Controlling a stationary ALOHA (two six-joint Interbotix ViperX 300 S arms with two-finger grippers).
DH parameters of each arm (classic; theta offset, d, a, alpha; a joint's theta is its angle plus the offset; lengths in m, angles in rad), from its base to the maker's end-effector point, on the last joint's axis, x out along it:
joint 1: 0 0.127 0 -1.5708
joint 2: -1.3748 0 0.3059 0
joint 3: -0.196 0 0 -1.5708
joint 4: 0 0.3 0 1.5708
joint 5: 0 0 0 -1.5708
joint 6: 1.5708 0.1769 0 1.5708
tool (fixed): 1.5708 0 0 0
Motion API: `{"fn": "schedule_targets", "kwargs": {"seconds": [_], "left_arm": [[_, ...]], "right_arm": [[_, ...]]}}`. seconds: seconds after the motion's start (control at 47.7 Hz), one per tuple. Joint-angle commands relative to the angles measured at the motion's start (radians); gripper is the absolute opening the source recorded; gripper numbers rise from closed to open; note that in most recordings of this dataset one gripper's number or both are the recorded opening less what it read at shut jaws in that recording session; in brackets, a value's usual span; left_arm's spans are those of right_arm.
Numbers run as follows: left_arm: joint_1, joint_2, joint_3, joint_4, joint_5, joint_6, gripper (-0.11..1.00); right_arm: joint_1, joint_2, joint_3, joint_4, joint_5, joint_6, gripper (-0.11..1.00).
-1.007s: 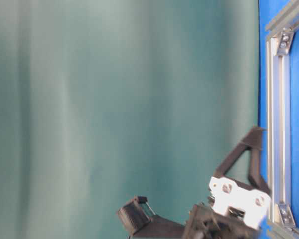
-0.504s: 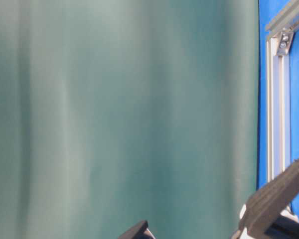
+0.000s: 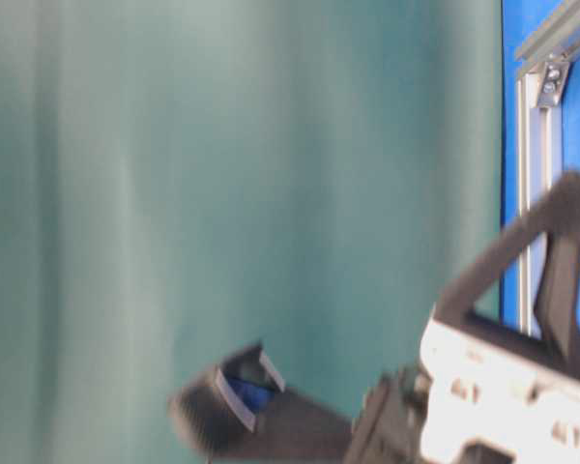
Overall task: Insert the wire through the string loop located on the right side.
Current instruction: 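Move the left gripper toward the plug emerging from the loop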
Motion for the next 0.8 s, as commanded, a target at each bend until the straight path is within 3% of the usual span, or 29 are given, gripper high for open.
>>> {"fn": "schedule_targets", "kwargs": {"seconds": [0.0,0.315,0.776], "left_arm": [[0.014,0.015,-0.083,0.002,0.051,0.008,0.0],[0.021,0.084,-0.25,0.003,0.164,0.023,0.0],[0.028,0.089,-0.247,0.003,0.17,0.017,0.0]], "right_arm": [[-0.002,-0.006,-0.015,0.0,-0.009,0.0,-0.04],[-0.002,-0.006,-0.015,0.002,-0.006,0.0,-0.04],[-0.002,-0.006,-0.015,0.0,-0.008,0.0,-0.04]]}}
